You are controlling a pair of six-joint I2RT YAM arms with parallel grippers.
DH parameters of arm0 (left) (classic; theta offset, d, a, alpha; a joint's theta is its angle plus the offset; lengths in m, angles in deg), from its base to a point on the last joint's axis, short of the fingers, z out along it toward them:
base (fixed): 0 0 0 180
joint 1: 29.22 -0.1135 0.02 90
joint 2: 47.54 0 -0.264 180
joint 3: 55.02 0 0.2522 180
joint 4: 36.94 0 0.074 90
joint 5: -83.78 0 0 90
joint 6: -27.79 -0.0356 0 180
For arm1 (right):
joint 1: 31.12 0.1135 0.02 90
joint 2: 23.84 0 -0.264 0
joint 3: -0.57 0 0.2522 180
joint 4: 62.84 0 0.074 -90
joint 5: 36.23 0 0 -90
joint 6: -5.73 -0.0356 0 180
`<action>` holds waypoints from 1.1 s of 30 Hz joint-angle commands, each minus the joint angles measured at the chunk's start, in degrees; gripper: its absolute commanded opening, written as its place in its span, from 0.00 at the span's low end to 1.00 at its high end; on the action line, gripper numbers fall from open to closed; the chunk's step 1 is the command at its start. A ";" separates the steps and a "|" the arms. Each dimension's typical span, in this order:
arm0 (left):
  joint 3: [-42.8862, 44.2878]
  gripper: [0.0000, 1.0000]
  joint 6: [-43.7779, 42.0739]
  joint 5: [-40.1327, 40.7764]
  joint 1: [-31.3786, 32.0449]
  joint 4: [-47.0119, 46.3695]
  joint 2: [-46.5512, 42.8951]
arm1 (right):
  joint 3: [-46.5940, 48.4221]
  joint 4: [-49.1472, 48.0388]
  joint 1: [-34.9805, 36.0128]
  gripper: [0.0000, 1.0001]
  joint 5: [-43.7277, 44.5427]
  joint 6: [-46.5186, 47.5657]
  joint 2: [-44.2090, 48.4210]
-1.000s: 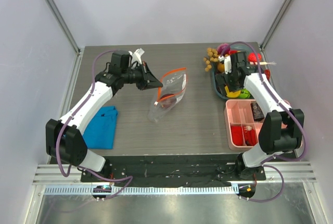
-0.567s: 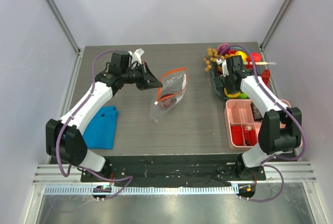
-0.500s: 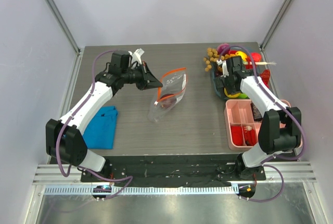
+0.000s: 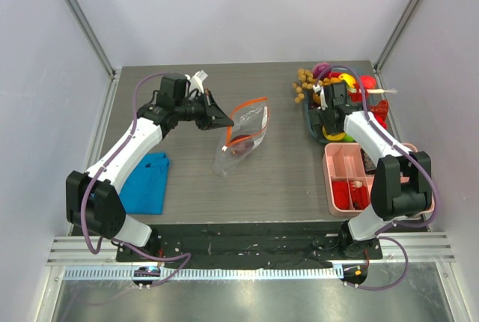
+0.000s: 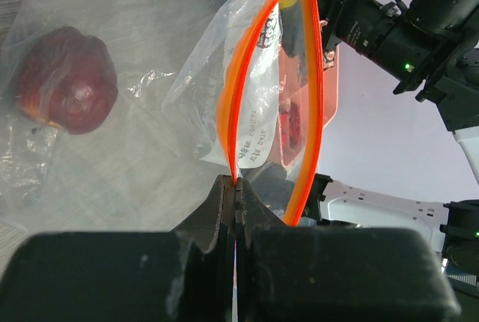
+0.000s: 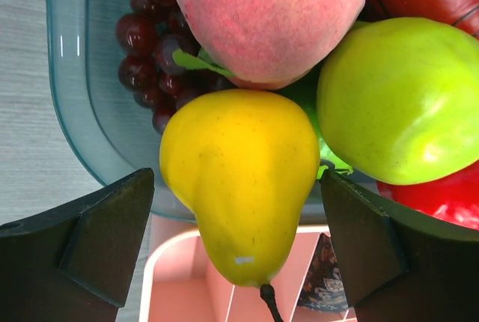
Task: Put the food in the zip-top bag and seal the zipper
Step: Pick up the fake fruit from the bin.
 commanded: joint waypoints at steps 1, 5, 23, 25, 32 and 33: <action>0.24 0.00 -1.50 -0.01 -0.30 -1.03 -1.48 | -0.10 -3.01 0.32 0.99 -0.33 -2.28 -0.55; 0.15 0.00 -1.77 -0.01 -0.30 -0.77 -1.47 | -0.45 -3.54 0.32 0.99 -0.15 -2.54 -0.90; -0.64 0.00 -1.33 -0.45 -0.21 -0.68 -1.65 | 6.04 6.81 0.41 0.64 -7.33 -4.30 9.02; -0.64 0.00 -1.41 -0.45 -0.30 -0.68 -1.74 | 8.15 9.27 0.32 0.64 -12.87 -3.60 10.87; -0.73 0.00 -1.15 -0.89 -0.21 -0.50 -1.47 | 25.44 14.56 2.60 0.64 -40.47 -4.65 10.17; -0.90 0.00 -1.15 -0.89 -0.21 -0.42 -1.56 | 26.96 14.30 2.95 0.64 -43.97 -5.08 9.91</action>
